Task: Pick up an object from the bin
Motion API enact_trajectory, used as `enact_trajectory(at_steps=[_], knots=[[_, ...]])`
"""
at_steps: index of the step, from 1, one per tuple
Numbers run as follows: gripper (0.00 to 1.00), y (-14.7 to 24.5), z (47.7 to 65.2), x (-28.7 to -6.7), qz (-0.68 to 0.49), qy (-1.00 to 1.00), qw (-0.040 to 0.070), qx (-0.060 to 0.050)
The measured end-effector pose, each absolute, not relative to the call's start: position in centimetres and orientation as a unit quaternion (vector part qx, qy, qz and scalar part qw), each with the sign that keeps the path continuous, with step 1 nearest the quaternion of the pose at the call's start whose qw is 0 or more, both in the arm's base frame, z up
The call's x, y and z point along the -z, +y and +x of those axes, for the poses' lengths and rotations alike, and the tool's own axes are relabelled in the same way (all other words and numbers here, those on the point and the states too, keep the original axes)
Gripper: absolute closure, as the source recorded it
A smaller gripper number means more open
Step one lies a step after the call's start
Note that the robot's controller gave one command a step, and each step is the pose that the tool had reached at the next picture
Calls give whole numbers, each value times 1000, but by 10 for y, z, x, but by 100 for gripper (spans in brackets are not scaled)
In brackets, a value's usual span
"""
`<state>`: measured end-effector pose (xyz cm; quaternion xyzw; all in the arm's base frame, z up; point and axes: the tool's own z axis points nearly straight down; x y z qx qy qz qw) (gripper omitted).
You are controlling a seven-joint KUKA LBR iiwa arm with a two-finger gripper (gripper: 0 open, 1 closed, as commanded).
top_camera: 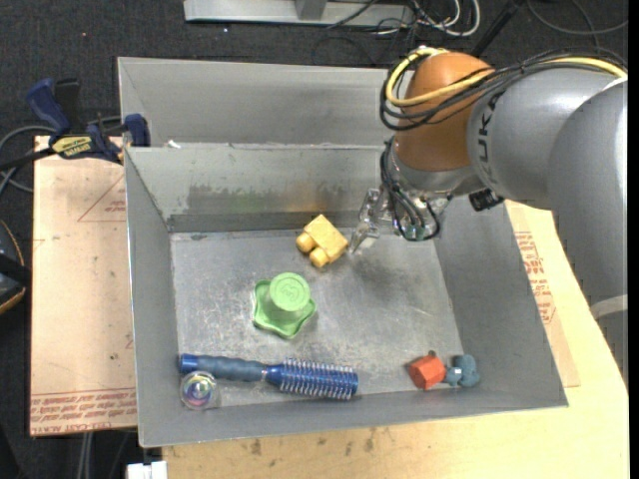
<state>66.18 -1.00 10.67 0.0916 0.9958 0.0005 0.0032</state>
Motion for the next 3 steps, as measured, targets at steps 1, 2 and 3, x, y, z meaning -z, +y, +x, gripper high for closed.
enact_trajectory(at_steps=[1,2,3], knots=[[100,-10,664,-163,91,996,5,-1],[100,-10,665,-172,91,996,3,-1],[100,-9,666,-181,91,996,2,-1]])
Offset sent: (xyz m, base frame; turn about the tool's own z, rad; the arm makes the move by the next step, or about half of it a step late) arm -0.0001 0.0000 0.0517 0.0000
